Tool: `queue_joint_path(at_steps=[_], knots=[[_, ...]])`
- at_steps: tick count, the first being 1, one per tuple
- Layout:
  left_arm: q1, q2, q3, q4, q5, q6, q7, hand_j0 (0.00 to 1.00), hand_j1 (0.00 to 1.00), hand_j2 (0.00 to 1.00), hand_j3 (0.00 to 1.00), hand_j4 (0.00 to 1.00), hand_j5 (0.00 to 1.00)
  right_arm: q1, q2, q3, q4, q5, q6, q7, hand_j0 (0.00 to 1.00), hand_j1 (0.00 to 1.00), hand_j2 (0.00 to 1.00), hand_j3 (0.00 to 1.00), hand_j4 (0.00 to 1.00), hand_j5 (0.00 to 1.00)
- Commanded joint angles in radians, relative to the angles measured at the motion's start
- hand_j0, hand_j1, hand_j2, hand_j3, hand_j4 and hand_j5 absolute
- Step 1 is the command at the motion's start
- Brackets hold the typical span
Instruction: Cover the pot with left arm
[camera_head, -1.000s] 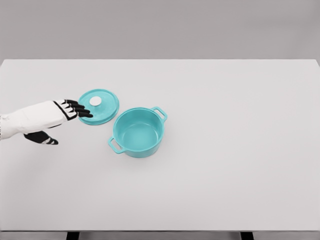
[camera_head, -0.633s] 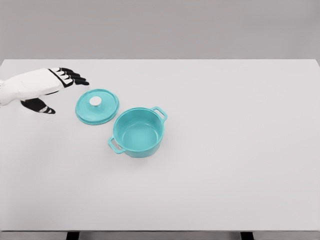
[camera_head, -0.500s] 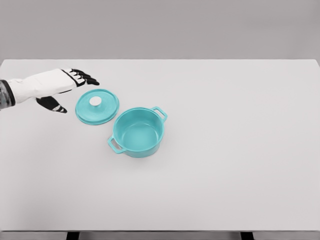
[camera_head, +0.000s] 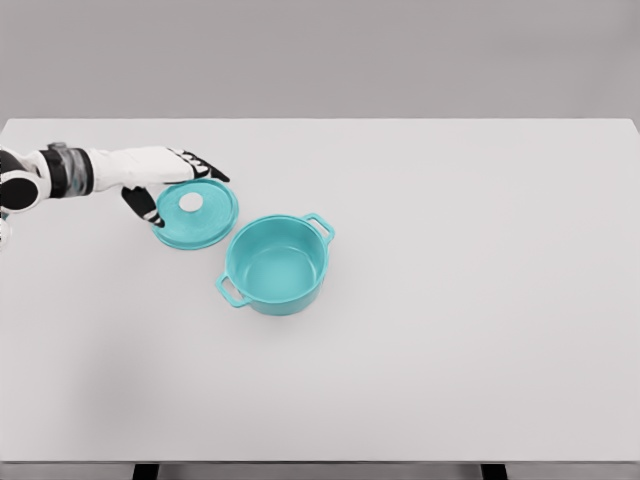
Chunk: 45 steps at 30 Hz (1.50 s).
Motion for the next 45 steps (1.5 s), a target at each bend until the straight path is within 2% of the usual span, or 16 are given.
queue_joint_path(at_steps=[1,4,7,21,23,25,29,31,38,42,45], knots=[[0.0,-0.028,-0.003,0.051,-0.007,0.007,0.002,0.95,0.95,0.95,0.95,0.95,0.95,0.0,0.0,0.0,0.0,0.0,0.0,0.0,1.0,1.0,1.0,1.0,1.0,1.0],[-0.002,-0.054,-0.003,0.085,-0.039,0.007,0.002,0.84,0.84,0.84,0.84,0.84,0.84,0.0,0.0,0.0,0.0,0.0,0.0,0.0,1.0,1.0,1.0,1.0,1.0,1.0],[-0.003,-0.058,-0.001,0.088,-0.059,0.007,0.002,0.84,0.84,0.84,0.84,0.84,0.84,0.0,0.0,0.0,0.0,0.0,0.0,0.0,1.0,1.0,1.0,1.0,1.0,1.0],[-0.021,-0.052,-0.003,0.084,-0.053,0.0,0.0,0.86,0.86,0.86,0.86,0.86,0.86,0.0,0.0,0.0,0.0,0.0,0.0,0.0,1.0,1.0,1.0,1.0,1.0,1.0],[-0.02,-0.052,-0.003,0.084,-0.053,0.0,0.0,0.83,0.83,0.83,0.83,0.83,0.83,0.0,0.0,0.0,0.0,0.0,0.0,0.0,1.0,1.0,1.0,1.0,1.0,1.0],[-0.02,-0.052,-0.005,0.084,-0.053,0.0,-0.001,0.74,0.74,0.74,0.74,0.74,0.74,0.0,0.0,0.0,0.0,0.0,0.0,0.0,1.0,1.0,1.0,1.0,1.0,1.0],[-0.02,-0.052,-0.011,0.085,-0.054,0.0,-0.001,0.73,0.73,0.73,0.73,0.73,0.73,0.0,0.0,0.0,0.0,0.0,0.0,0.0,1.0,1.0,1.0,1.0,1.0,1.0],[-0.02,-0.052,-0.017,0.084,-0.054,0.0,-0.001,0.67,0.67,0.67,0.67,0.67,0.67,0.0,0.0,0.0,0.0,0.0,0.0,0.0,1.0,1.0,1.0,1.0,1.0,1.0],[-0.02,-0.055,-0.024,0.085,-0.054,0.0,-0.001,0.66,0.66,0.66,0.66,0.66,0.66,0.0,0.0,0.0,0.0,0.0,0.0,0.0,1.0,1.0,1.0,1.0,1.0,1.0],[-0.02,-0.055,-0.024,0.085,-0.054,0.0,-0.001,0.51,0.51,0.51,0.51,0.51,0.51,0.0,0.0,0.0,0.0,0.0,0.0,0.0,1.0,1.0,1.0,1.0,1.0,1.0],[-0.02,-0.054,-0.024,0.085,-0.054,0.0,-0.001,0.47,0.47,0.47,0.47,0.47,0.47,0.0,0.0,0.0,0.0,0.0,0.0,0.0,1.0,1.0,1.0,1.0,1.0,1.0]])
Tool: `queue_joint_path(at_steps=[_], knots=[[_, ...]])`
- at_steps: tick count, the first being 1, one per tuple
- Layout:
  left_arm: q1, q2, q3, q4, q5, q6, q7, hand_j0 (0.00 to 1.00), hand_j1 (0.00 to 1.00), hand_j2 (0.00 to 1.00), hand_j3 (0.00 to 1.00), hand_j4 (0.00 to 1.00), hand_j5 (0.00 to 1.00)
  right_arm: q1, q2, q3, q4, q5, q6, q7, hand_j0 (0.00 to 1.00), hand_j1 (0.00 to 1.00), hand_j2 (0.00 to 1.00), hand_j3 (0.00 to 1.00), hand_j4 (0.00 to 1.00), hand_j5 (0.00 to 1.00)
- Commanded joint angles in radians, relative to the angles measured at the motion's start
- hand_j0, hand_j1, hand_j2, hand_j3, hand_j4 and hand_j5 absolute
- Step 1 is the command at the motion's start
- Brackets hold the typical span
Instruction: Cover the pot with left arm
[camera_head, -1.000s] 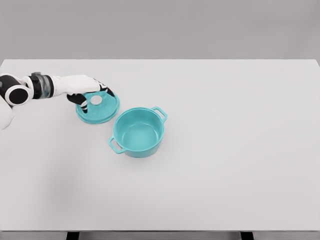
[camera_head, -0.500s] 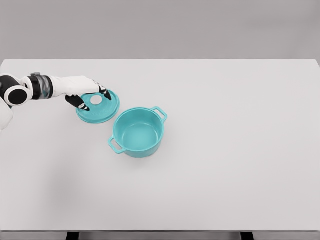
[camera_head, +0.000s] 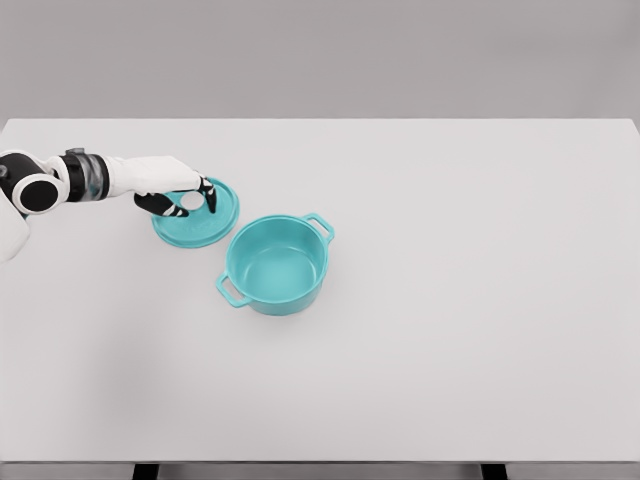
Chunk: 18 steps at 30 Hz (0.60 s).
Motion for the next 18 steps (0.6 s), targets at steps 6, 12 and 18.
queue_joint_path(at_steps=[6,12,18], knots=[[-0.015,0.015,0.001,-0.006,0.021,0.002,-0.017,0.41,0.41,0.41,0.41,0.41,0.41,0.0,0.0,0.0,0.0,0.0,0.0,0.0,1.0,1.0,1.0,1.0,1.0,1.0],[-0.046,0.03,0.0,-0.025,0.129,0.002,-0.026,0.4,0.4,0.4,0.4,0.4,0.4,0.0,0.0,0.0,0.0,0.0,0.0,0.0,1.0,1.0,1.0,1.0,1.0,1.0],[-0.077,0.098,-0.119,-0.275,0.274,0.002,-0.026,0.4,0.4,0.4,0.4,0.4,0.4,0.0,0.0,0.0,0.0,0.0,0.0,0.0,1.0,1.0,1.0,1.0,1.0,1.0]])
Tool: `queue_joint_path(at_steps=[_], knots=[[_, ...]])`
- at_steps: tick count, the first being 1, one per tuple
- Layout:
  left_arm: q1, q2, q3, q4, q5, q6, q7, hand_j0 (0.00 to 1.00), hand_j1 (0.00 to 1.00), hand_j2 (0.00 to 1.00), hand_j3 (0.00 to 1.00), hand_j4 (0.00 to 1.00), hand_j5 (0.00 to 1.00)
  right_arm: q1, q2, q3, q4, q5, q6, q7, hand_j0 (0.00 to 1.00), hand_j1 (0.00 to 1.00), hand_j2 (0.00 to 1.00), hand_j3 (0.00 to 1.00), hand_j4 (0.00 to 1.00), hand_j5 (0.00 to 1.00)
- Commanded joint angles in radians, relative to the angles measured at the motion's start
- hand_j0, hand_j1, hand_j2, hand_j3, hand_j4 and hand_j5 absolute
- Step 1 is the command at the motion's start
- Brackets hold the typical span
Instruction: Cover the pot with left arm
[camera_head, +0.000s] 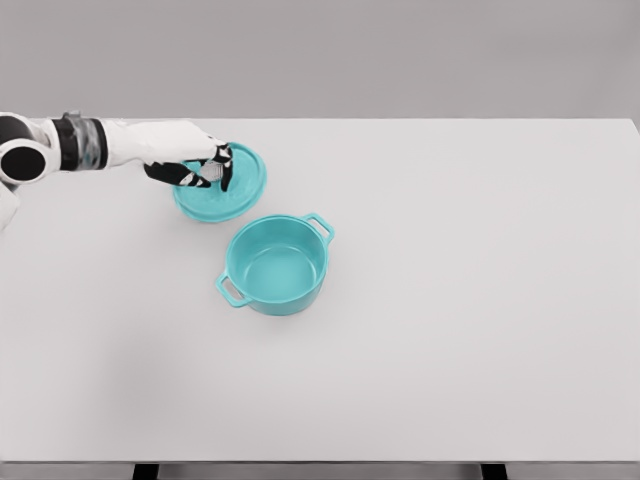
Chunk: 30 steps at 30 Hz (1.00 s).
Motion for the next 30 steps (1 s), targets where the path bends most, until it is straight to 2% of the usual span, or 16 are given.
queue_joint_path(at_steps=[1,4,6,9,16,20,22,26,28,30], knots=[[0.0,0.057,-0.064,-0.154,0.089,0.002,0.0,0.4,0.4,0.4,0.4,0.4,0.4,0.0,0.0,0.0,0.0,0.0,0.0,0.0,1.0,1.0,1.0,1.0,1.0,1.0],[-0.006,0.127,-0.103,-0.312,0.167,0.002,0.0,0.4,0.4,0.4,0.4,0.4,0.4,0.0,0.0,0.0,0.0,0.0,0.0,0.0,1.0,1.0,1.0,1.0,1.0,1.0],[-0.003,0.12,-0.134,-0.343,0.189,0.002,0.0,0.4,0.4,0.4,0.4,0.4,0.4,0.0,0.0,0.0,0.0,0.0,0.0,0.0,1.0,1.0,1.0,1.0,1.0,1.0],[0.021,0.109,-0.145,-0.336,0.186,0.002,0.0,0.4,0.4,0.4,0.4,0.4,0.4,0.0,0.0,0.0,0.0,0.0,0.0,0.0,1.0,1.0,1.0,1.0,1.0,1.0],[0.021,0.062,-0.176,-0.331,0.18,0.002,0.0,0.41,0.41,0.41,0.41,0.41,0.41,0.0,0.0,0.0,0.0,0.0,0.0,0.0,1.0,1.0,1.0,1.0,1.0,1.0],[0.021,0.055,-0.188,-0.311,0.178,0.002,0.0,0.42,0.42,0.42,0.42,0.42,0.42,0.0,0.0,0.0,0.0,0.0,-0.002,0.0,1.0,1.0,1.0,1.0,1.0,1.0],[0.021,0.039,-0.189,-0.271,0.161,0.002,0.0,0.42,0.42,0.42,0.42,0.42,0.42,0.0,0.0,0.0,0.0,0.0,0.0,0.0,1.0,1.0,1.0,1.0,1.0,1.0],[0.021,0.04,-0.195,-0.259,0.16,0.002,0.0,0.43,0.43,0.43,0.43,0.43,0.43,0.0,0.0,0.0,0.0,0.0,0.0,0.0,1.0,1.0,1.0,1.0,1.0,1.0],[0.021,0.04,-0.195,-0.259,0.16,0.002,0.0,0.46,0.46,0.46,0.46,0.46,0.46,0.0,0.0,0.0,0.0,0.0,0.0,0.0,1.0,1.0,1.0,1.0,1.0,1.0],[0.021,0.04,-0.195,-0.26,0.161,0.002,0.0,0.62,0.62,0.62,0.62,0.62,0.62,0.0,0.0,0.0,0.0,0.0,0.0,0.0,1.0,1.0,1.0,1.0,1.0,1.0]])
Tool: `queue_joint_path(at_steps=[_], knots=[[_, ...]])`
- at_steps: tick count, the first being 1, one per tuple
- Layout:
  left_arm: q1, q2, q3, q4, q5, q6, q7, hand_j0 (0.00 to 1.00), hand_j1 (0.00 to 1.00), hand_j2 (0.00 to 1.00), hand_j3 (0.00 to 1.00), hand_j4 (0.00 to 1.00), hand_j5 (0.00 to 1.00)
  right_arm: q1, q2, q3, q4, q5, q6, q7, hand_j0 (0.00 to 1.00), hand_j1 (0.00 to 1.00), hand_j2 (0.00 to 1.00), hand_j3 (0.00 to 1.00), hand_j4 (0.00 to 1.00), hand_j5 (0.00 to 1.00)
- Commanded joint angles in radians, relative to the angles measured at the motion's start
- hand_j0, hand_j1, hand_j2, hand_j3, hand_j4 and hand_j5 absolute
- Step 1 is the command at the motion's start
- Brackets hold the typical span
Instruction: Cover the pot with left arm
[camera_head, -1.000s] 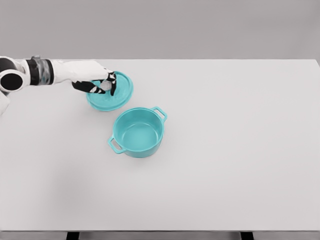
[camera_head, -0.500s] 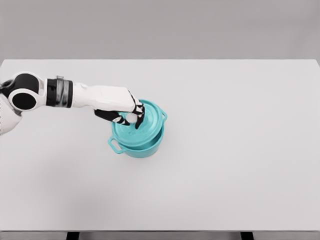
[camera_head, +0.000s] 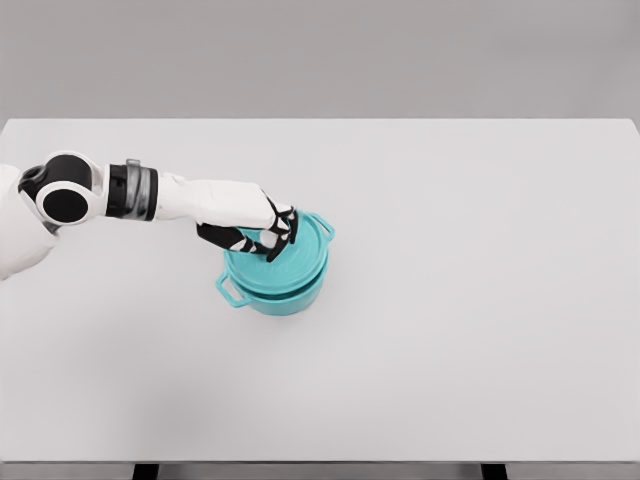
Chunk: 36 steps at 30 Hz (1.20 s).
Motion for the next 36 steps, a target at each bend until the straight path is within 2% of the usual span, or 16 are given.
queue_joint_path(at_steps=[1,4,11,14,18,36], knots=[[0.0,0.0,-0.001,0.004,-0.018,-0.005,0.004,0.71,0.71,0.71,0.71,0.71,0.71,0.0,0.0,0.0,0.0,0.0,0.0,0.0,1.0,1.0,1.0,1.0,1.0,1.0],[-0.002,0.0,-0.001,0.003,-0.017,-0.005,0.004,0.82,0.82,0.82,0.82,0.82,0.82,0.0,0.0,0.0,0.0,0.0,0.0,0.0,1.0,1.0,1.0,1.0,1.0,1.0],[-0.002,0.0,-0.007,-0.008,-0.017,-0.005,0.004,0.9,0.9,0.9,0.9,0.9,0.9,0.0,0.0,0.0,0.0,0.0,0.0,0.0,1.0,1.0,1.0,1.0,1.0,1.0],[-0.003,0.003,-0.009,-0.019,-0.017,-0.005,0.004,1.0,1.0,1.0,1.0,1.0,1.0,0.0,0.0,0.0,0.0,0.0,0.0,0.0,1.0,1.0,1.0,1.0,1.0,1.0],[-0.006,0.008,-0.009,-0.049,-0.015,-0.005,0.004,1.0,1.0,1.0,1.0,1.0,1.0,0.0,0.0,0.0,0.0,0.0,0.0,0.0,1.0,1.0,1.0,1.0,1.0,1.0],[-0.032,0.004,-0.004,-0.046,-0.009,-0.005,0.004,1.0,1.0,1.0,1.0,1.0,1.0,0.0,0.0,0.0,0.0,0.0,0.0,0.0,1.0,1.0,1.0,1.0,1.0,1.0]])
